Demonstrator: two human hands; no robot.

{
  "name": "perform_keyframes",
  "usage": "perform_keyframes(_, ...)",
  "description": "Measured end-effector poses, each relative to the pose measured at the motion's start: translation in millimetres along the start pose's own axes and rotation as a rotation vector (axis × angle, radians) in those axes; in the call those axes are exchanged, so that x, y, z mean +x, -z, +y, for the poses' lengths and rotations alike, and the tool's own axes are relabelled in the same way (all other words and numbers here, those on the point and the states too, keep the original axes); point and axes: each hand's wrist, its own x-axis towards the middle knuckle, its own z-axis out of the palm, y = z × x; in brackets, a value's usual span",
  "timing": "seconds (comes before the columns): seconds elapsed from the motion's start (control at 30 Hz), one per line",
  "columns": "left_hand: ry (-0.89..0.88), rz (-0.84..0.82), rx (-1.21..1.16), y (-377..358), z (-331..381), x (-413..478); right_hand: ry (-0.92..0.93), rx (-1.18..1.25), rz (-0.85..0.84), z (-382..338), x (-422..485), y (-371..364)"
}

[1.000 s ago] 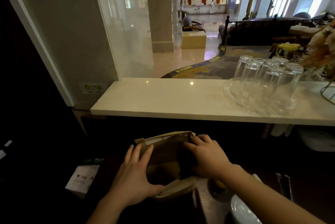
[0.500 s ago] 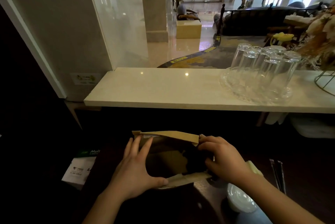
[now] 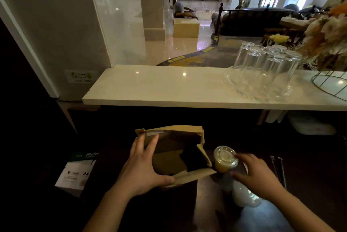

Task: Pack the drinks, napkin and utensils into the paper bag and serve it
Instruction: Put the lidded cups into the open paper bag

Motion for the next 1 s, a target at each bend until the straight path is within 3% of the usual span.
perform_keyframes(0.07, 0.001, 0.0, 0.006, 0, 2, 1, -0.08, -0.216, -0.206, 18, -11, -14)
perform_keyframes(0.17, -0.004, -0.003, 0.02, 2, 4, 0, -0.151, -0.213, -0.311, 31, -23, -30)
perform_keyframes(0.3, -0.011, -0.006, 0.015, 2, 3, -2, -0.119, -0.149, -0.148, 33, -27, -43)
perform_keyframes(0.47, -0.02, -0.003, 0.01, 2, 2, -2, -0.09, -0.099, -0.059, 28, -33, -36)
perform_keyframes(1.0, -0.018, 0.02, -0.019, -3, -6, 1, 0.219, -0.04, 0.118, -77, -22, 82)
